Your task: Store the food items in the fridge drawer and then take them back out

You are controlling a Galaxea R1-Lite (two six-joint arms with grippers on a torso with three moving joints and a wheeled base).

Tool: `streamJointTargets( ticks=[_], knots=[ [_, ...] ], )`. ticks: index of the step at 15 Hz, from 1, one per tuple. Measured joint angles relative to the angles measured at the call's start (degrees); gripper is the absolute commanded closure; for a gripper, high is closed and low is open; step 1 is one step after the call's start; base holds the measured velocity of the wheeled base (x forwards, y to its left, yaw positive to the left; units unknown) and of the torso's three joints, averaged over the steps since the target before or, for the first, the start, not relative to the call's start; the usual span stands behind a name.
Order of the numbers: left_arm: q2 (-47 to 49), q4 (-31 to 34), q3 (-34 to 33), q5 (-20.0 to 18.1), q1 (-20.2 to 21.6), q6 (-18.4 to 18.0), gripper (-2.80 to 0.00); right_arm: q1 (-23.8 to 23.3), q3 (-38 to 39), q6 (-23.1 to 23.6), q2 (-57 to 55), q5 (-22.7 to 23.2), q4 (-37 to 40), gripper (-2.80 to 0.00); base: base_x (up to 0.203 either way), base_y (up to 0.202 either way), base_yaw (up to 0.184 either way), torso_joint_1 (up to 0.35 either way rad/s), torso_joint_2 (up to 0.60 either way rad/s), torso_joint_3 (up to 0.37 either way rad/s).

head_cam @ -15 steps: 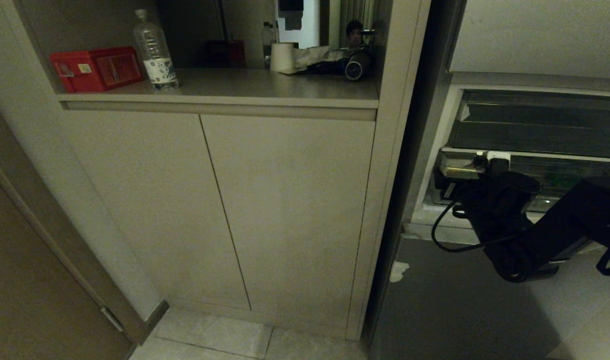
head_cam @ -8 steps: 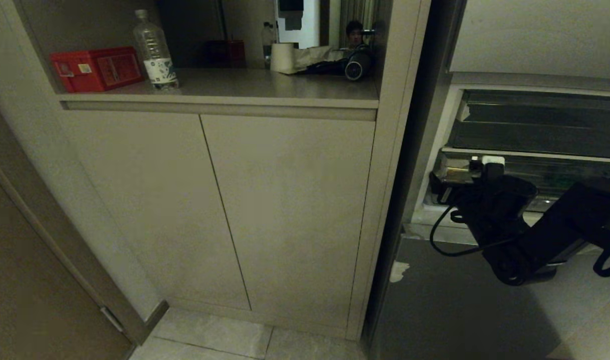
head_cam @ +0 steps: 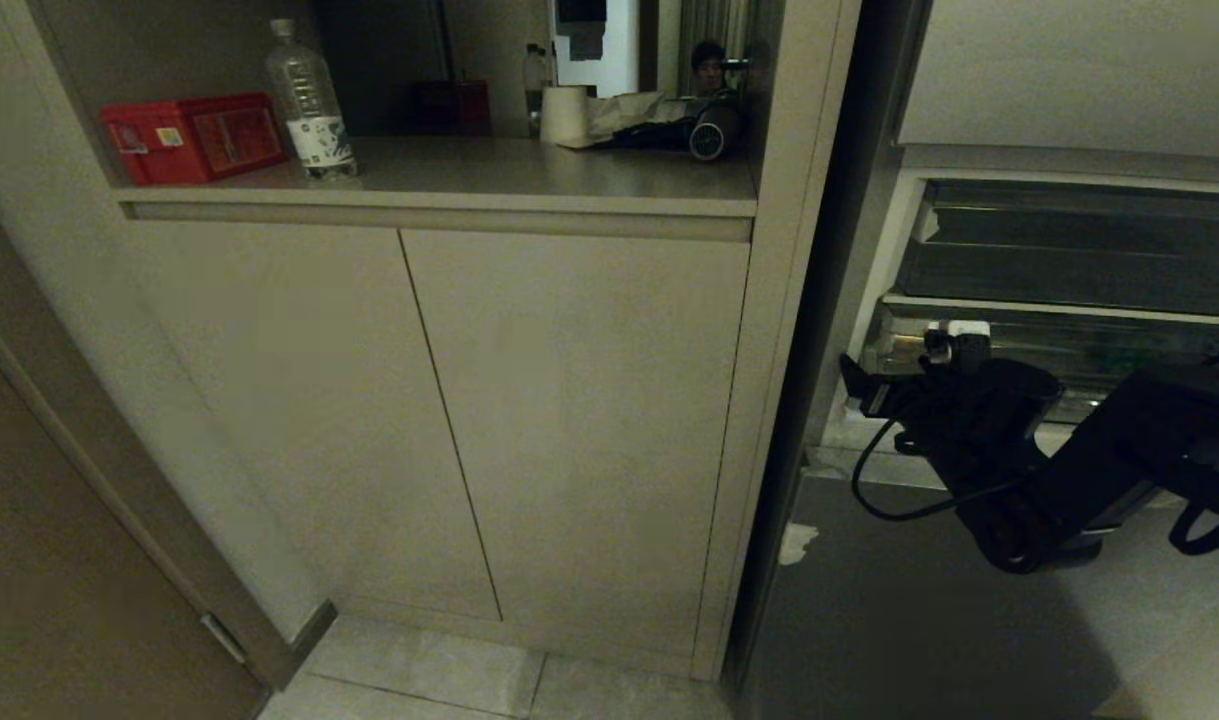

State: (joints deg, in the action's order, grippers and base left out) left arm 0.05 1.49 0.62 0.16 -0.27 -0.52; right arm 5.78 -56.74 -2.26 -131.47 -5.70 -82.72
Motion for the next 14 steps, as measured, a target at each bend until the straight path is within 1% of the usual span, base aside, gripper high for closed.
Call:
streamJointTargets(
  ticks=[8, 11, 14],
  knots=[
    [0.0, 0.0, 0.0, 0.0, 0.02, 0.0, 0.0, -0.21, -5.57, -0.69, -2.15, 0.36, 1.43, -2.8, 0.0, 0.0, 0.0, 0.0, 0.0, 0.0],
    [0.0, -0.01, 0.0, 0.0, 0.0, 0.0, 0.0, -0.73, -5.93, -0.74, -2.26, -0.09, 1.88, -2.8, 0.0, 0.0, 0.0, 0.0, 0.0, 0.0],
    [0.0, 0.0, 0.0, 0.0, 0.0, 0.0, 0.0, -1.54, -4.53, -0.74, -1.97, -0.14, 1.5, -2.8, 0.0, 0.0, 0.0, 0.0, 0.0, 0.0]
  ],
)
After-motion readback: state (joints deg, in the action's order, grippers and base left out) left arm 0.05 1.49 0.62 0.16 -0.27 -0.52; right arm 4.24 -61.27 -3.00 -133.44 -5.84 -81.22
